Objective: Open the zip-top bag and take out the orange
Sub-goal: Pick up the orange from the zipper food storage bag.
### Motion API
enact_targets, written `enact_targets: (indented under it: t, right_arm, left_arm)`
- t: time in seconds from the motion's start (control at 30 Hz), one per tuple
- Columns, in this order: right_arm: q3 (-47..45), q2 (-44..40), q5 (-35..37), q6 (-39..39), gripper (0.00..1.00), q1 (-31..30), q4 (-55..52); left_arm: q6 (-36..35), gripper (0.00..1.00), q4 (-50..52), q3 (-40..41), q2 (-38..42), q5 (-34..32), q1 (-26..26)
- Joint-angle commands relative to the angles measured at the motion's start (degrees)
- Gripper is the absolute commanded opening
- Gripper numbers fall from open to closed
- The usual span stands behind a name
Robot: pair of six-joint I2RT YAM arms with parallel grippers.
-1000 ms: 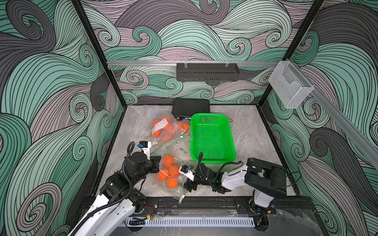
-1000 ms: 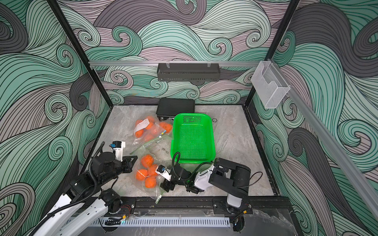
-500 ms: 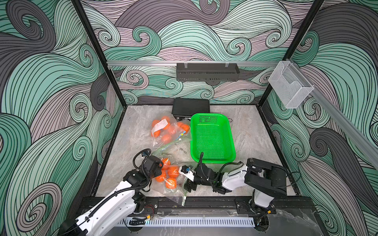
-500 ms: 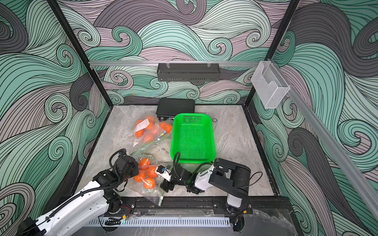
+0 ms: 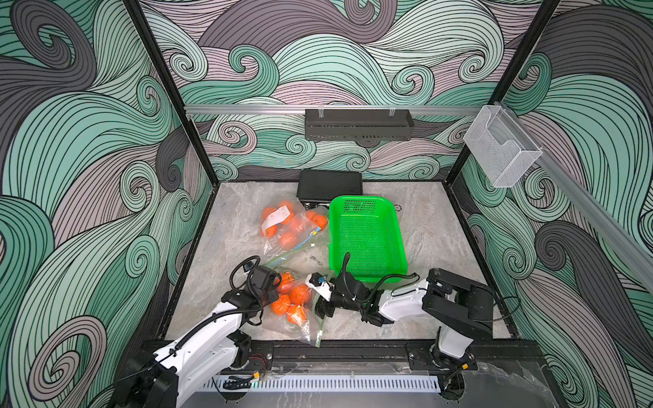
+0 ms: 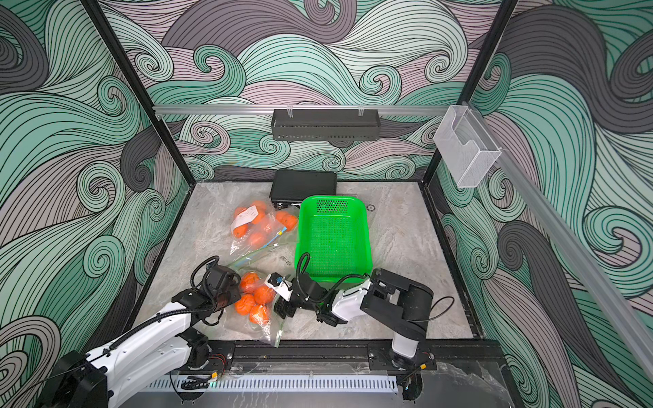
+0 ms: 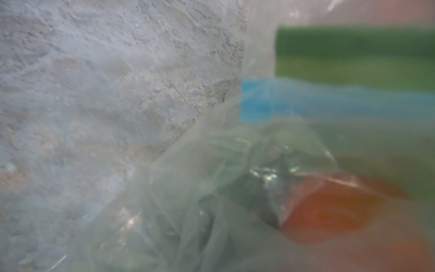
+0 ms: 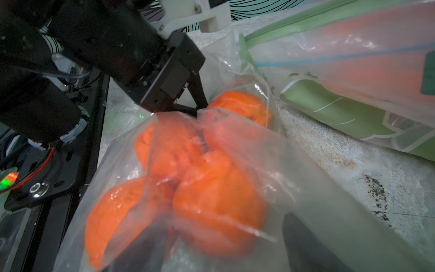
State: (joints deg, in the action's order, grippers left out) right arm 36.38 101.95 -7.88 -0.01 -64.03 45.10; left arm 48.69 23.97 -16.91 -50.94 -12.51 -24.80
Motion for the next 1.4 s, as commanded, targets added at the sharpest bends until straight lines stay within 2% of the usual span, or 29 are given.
enact_targets:
  t: [0.0, 0.27, 0.4, 0.5, 0.67, 0.77, 0.93, 1.37]
  right_arm:
    - [2.85, 2.58, -3.77, 1.02, 0.75, 0.31, -1.42]
    - [6.81, 8.22, -8.21, 3.13, 0.75, -0.02, -3.48]
    - [5.57, 7.11, -7.68, 2.57, 0.61, -0.11, -2.94]
    - [4.33, 3.48, -7.65, 1.13, 0.56, 0.00, -5.80]
    - [-0.83, -3.85, -6.92, 0.96, 0.54, 0.64, -8.04]
    - [-3.85, -7.17, -8.42, 0.15, 0.54, 1.44, -9.48]
    - [-6.44, -14.35, -11.00, -0.85, 0.53, 2.03, -15.87]
    - [-4.49, -32.16, -11.10, 1.51, 0.51, 5.83, -33.29]
  left_arm:
    - [-0.92, 0.00, -1.31, -0.78, -0.41, 2.13, 0.80]
    - [-1.19, 0.00, -1.87, -0.50, -0.64, 2.98, 0.86]
    - [-1.06, 0.00, -1.48, -0.33, -0.06, 2.67, 0.86]
    - [-0.31, 0.00, -0.92, -0.31, 0.45, 2.34, 0.89]
    - [0.89, 0.00, 0.60, -0.66, 0.43, 0.91, 0.98]
    - [5.85, 0.00, 4.93, -1.78, -0.79, -3.43, 1.24]
    - [5.37, 0.00, 4.95, -3.02, -4.15, -2.87, 1.33]
    - [5.37, 0.00, 4.11, -2.52, -2.18, -2.91, 1.86]
